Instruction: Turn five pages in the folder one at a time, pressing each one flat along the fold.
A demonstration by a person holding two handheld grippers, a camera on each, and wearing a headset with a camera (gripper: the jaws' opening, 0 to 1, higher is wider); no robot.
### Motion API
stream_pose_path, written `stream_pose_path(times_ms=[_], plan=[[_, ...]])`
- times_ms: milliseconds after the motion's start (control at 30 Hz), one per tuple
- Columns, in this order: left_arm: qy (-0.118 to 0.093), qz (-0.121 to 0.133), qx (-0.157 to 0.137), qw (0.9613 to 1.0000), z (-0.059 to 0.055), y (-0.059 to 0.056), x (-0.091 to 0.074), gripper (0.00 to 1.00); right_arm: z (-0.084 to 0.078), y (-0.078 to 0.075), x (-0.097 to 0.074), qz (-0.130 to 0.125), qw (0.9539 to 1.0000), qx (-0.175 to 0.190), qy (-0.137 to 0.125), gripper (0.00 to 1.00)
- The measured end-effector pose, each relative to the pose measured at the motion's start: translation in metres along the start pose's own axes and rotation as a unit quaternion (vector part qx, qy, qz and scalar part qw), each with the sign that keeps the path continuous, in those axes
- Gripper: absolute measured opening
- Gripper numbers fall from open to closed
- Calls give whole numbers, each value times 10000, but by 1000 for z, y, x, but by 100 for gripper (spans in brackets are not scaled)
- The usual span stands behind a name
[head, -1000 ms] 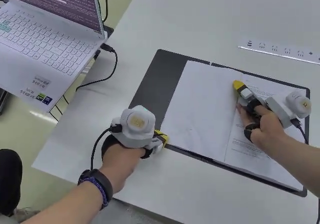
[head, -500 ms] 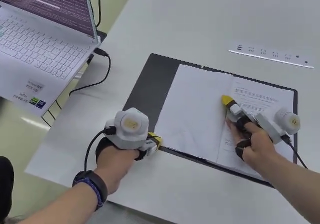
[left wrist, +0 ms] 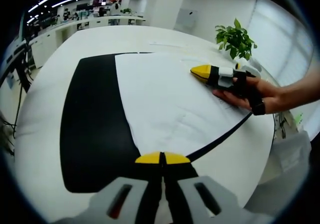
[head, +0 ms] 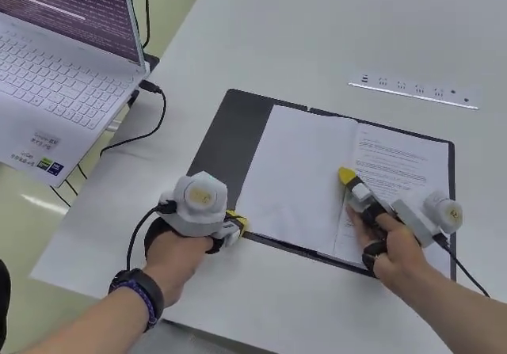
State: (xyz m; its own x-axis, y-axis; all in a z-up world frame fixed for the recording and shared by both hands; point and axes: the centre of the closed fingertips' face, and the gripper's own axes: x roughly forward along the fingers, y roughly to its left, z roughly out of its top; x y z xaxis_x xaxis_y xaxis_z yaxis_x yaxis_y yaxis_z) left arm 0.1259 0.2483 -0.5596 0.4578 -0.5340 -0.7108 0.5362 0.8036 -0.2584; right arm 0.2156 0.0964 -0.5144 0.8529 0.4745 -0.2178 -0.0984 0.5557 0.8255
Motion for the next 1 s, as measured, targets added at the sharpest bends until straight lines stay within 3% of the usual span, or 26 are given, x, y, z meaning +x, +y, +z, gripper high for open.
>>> stream_pose_path(times_ms=[700,1000], plan=[[25,-3,102,9999,0,-1,0,0,-36,-16,-29,67,9986,-176,487,0],[-2,9,50,10000,0,-1,0,0,-44,-16,-37,70,9982,-207,560,0]])
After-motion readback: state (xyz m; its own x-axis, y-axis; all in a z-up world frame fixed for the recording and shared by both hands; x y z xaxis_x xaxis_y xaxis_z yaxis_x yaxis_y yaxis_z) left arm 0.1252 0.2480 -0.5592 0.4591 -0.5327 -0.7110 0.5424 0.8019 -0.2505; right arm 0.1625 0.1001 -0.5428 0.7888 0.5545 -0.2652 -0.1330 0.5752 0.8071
